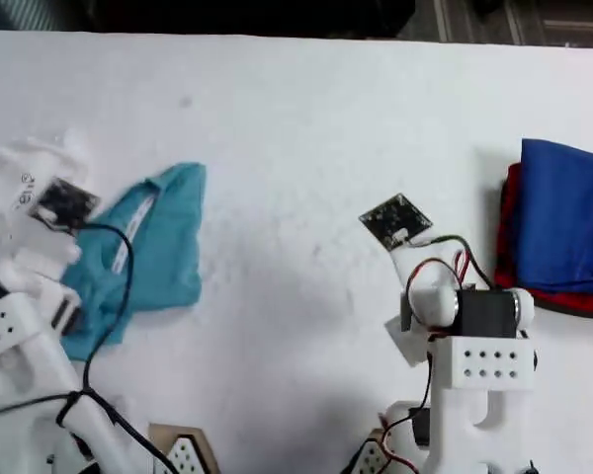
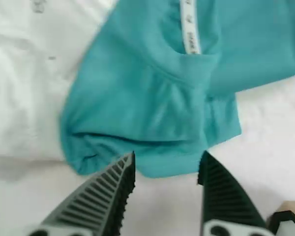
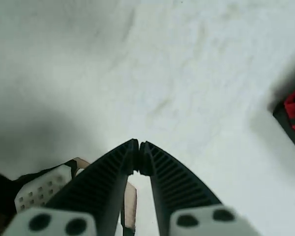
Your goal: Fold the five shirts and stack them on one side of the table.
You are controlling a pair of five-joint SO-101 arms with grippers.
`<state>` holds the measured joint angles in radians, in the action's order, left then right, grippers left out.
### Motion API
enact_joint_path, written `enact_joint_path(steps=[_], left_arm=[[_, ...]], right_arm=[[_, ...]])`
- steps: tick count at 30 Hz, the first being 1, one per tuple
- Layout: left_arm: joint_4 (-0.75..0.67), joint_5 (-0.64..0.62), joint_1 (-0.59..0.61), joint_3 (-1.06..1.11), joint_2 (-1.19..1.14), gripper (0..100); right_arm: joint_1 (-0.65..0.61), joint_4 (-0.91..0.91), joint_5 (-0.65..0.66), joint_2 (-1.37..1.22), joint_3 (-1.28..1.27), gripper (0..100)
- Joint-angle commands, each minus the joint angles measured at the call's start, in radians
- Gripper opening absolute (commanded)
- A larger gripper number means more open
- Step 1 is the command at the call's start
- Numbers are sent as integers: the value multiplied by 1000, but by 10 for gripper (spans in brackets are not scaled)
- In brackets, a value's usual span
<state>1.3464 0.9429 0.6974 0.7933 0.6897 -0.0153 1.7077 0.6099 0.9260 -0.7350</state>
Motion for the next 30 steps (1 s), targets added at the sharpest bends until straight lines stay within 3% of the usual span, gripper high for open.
enact_joint_path(steps=[1, 9, 17, 24, 30], left_arm=[[-120, 17, -30, 98, 13, 238], [-226, 23, -30, 55, -259, 224], [-137, -28, -87, -212, -383, 16], [112, -55, -309, -479, -383, 21], [222, -336, -611, -732, -383, 21]], right_arm=[[-7, 5, -5, -5, 37, 18], [-7, 5, -3, -8, 37, 18], [-7, 5, -3, -8, 35, 18], [-7, 5, -3, -7, 35, 18], [16, 4, -3, -7, 35, 18]])
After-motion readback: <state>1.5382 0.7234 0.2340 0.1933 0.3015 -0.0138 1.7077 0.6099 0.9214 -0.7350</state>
